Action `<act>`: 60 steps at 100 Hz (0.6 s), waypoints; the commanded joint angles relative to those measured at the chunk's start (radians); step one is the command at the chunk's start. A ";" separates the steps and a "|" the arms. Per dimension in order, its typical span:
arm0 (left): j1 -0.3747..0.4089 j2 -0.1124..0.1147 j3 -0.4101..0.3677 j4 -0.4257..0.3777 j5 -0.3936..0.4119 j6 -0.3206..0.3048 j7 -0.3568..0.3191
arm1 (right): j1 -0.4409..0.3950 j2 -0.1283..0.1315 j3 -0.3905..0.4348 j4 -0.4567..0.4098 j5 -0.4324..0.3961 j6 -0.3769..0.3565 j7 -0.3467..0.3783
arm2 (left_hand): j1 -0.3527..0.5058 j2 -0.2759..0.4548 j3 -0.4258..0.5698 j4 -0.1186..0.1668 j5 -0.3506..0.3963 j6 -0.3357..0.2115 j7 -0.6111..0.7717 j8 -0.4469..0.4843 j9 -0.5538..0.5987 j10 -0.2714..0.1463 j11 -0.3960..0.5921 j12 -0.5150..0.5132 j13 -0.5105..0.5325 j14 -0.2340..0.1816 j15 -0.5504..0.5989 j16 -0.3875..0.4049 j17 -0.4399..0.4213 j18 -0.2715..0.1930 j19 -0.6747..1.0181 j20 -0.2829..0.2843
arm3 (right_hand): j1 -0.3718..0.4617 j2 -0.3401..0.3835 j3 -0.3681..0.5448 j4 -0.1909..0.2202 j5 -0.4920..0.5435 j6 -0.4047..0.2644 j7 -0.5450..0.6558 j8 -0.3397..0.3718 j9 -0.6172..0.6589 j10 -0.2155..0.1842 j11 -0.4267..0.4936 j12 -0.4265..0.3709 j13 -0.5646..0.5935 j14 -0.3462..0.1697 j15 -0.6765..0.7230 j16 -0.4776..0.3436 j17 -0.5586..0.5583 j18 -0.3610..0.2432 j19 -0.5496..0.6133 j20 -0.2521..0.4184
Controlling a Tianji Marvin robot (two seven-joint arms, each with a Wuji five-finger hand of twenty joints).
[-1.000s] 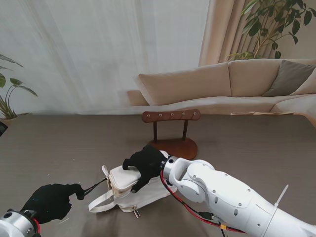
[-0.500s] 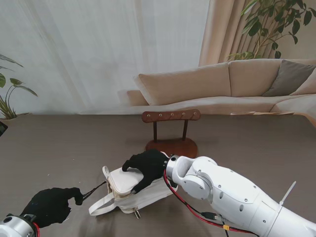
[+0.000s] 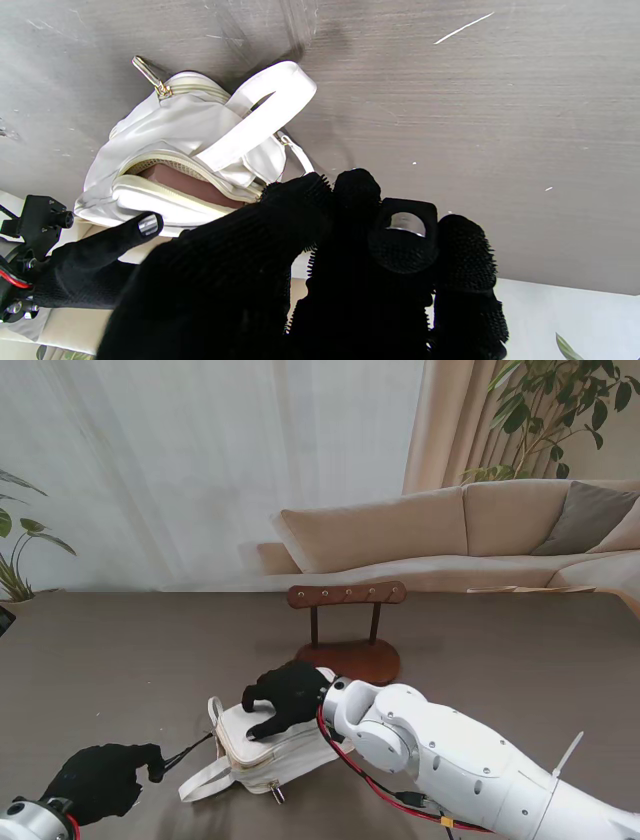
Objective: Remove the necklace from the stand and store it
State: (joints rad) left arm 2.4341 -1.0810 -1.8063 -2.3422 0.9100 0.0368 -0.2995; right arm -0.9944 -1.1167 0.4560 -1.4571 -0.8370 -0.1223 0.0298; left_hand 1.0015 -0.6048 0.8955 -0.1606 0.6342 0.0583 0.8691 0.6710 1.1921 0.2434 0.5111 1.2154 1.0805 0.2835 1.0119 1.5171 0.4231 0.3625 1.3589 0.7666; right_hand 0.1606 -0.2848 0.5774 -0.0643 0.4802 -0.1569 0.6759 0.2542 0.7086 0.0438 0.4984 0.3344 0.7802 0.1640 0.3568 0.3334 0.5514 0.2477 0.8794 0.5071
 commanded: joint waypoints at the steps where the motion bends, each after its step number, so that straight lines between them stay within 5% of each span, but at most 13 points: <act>1: 0.013 -0.004 -0.003 -0.008 -0.001 -0.002 -0.013 | -0.019 0.006 -0.020 0.014 -0.014 -0.003 0.034 | 0.014 0.020 -0.007 -0.005 0.110 0.075 0.254 0.074 0.003 0.007 0.007 0.003 -0.019 -0.023 0.018 0.018 -0.017 -0.015 0.033 0.003 | 0.013 -0.085 0.055 0.026 0.106 -0.037 0.064 0.029 0.020 -0.016 0.032 0.022 0.032 0.003 -0.001 0.003 -0.267 0.015 0.009 0.010; 15: 0.029 -0.007 -0.009 -0.015 -0.015 -0.029 0.005 | -0.008 0.014 -0.039 0.013 -0.072 0.008 0.027 | 0.014 0.021 -0.007 -0.006 0.108 0.074 0.255 0.074 0.002 0.006 0.007 0.002 -0.020 -0.023 0.018 0.018 -0.020 -0.017 0.032 0.003 | 0.063 -0.175 0.100 0.026 0.106 -0.037 0.064 0.030 0.032 -0.029 0.033 0.024 0.054 -0.004 0.004 0.005 -0.255 0.006 0.021 0.005; 60: 0.094 -0.006 0.012 -0.045 0.043 -0.121 0.025 | 0.054 0.005 -0.118 0.069 -0.084 0.086 0.046 | 0.014 0.028 -0.020 -0.005 0.101 0.065 0.256 0.075 -0.006 0.001 0.006 0.008 -0.032 -0.034 0.022 0.024 -0.027 -0.024 0.033 0.005 | 0.163 -0.123 0.043 0.029 0.105 -0.039 0.074 0.037 0.040 -0.044 0.039 0.024 0.085 -0.018 0.013 0.012 -0.246 -0.012 0.055 -0.017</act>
State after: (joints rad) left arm 2.5106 -1.0853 -1.7972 -2.3511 0.9404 -0.0718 -0.2441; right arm -0.9223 -1.1249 0.3630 -1.4556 -0.9087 -0.0482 0.0252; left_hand 1.0015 -0.5960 0.8856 -0.1606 0.6130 0.1147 0.7997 0.6702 1.1920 0.2434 0.5111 1.2160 1.0787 0.2835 1.0119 1.5181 0.4219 0.3623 1.3589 0.7666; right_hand 0.1918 -0.3694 0.6027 -0.0665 0.4750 -0.2951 0.7522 0.2909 0.7276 0.0228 0.5164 0.3455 0.8614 0.1224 0.3863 0.3513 0.5517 0.2477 0.8936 0.5065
